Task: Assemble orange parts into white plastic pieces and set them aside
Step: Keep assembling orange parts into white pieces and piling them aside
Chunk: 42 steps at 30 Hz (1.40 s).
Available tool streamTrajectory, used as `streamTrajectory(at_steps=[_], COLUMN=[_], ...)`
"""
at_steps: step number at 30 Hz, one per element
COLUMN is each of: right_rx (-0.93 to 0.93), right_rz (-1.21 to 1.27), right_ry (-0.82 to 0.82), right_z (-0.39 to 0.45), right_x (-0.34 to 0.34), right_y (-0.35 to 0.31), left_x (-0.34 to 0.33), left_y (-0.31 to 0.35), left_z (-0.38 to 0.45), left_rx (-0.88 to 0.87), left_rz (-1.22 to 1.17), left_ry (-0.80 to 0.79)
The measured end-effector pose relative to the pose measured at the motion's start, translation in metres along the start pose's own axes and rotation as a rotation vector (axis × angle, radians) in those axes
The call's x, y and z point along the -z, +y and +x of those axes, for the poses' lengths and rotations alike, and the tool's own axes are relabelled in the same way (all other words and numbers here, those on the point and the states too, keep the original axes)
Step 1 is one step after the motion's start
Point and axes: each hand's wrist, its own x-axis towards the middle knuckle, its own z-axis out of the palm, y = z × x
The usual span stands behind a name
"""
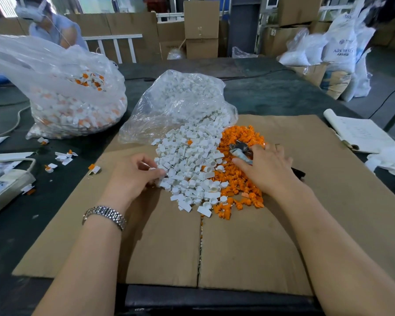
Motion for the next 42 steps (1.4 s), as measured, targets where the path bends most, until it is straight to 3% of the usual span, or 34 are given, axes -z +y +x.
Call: streamTrajectory(at_steps=[5, 9, 11, 17, 20, 26, 32, 35, 42], right_rx=[0.204, 0.362, 0.381, 0.411, 0.444, 0.476, 0.448, 0.43, 0.368], right_rz=[0.188, 0.279, 0.249, 0.128, 0.006, -0.101, -0.127, 0.039, 0.586], right_ry=[0.06, -0.264, -0.312, -0.235, -0.151, -0.036, -0.087, -0.067, 0.055], right_z=[-0.003, -0.011, -0.014, -0.016, -0.017, -0.017, 0.001, 0.008, 0.005], right_x=[0.021, 0.036, 0.033, 0.025, 0.022, 0.022, 0.03, 0.035, 0.02], right_y=[0.003, 0.004, 0.001, -0.009, -0.015, -0.026, -0.037, -0.032, -0.033], left_x=[0.003, 0.0, -0.002, -0.006, -0.006, -0.015, -0.036, -0.04, -0.041], left_y=[-0.002, 0.005, 0.007, 0.01, 0.018, 0.037, 0.044, 0.04, 0.032], left_z=[0.003, 0.004, 0.004, 0.003, 0.004, 0.009, 0.013, 0.012, 0.01], left_rx=[-0.031, -0.055, -0.038, -0.137, -0.182, -0.077, -0.107, -0.107, -0.005], left_rz=[-0.031, -0.068, -0.103, -0.021, -0.134, -0.55, -0.637, -0.587, -0.959], left_ry=[0.118, 0.128, 0.1, 0.187, 0.186, -0.061, -0.196, -0.241, -0.394])
